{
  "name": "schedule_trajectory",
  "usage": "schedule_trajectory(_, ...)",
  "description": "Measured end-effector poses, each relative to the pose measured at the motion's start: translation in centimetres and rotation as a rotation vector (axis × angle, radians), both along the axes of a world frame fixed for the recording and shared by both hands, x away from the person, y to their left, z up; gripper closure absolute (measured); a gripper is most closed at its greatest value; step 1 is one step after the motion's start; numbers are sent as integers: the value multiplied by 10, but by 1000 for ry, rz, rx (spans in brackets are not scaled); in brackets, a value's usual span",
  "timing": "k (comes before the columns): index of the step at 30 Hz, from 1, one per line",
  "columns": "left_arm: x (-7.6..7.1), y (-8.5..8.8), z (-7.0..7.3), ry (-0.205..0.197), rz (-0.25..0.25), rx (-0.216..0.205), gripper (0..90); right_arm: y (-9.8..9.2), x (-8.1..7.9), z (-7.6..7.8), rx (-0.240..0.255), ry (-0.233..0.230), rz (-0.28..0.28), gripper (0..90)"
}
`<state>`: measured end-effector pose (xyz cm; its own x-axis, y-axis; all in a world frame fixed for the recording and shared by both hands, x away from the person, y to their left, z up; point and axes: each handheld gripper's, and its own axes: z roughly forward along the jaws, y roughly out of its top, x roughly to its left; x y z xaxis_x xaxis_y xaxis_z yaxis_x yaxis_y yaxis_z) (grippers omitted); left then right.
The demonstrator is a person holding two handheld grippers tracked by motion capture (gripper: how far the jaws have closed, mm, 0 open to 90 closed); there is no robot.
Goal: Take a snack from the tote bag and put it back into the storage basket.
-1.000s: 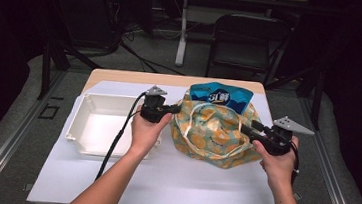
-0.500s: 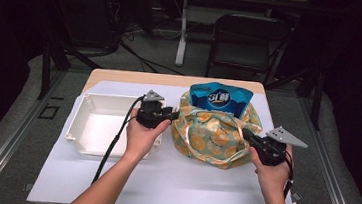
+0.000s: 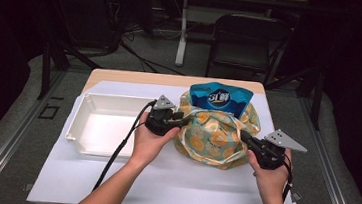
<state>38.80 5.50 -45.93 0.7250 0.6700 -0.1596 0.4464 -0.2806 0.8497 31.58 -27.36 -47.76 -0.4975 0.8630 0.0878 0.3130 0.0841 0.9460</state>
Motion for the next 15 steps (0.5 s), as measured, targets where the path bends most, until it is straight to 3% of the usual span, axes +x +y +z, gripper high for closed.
schedule_trajectory(1, 0, 0, 0, 0, 5, 12, 863, 0, -1, 1, -7, -4, 2, 900)
schedule_trajectory(2, -1, 1, 1, -1, 5, 19, 900, 0, -2, 1, -7, -8, -4, 900)
schedule_trajectory(4, -3, 3, 2, 4, -16, 14, 900, -1, -4, 1, -7, -7, -5, 900)
schedule_trajectory(12, -13, 13, -1, 8, -2, 27, 900, -1, -11, -3, 3, -14, -11, 900)
schedule_trajectory(15, -18, 16, -2, -1, 1, 7, 900, -3, -12, -3, 10, -17, -11, 900)
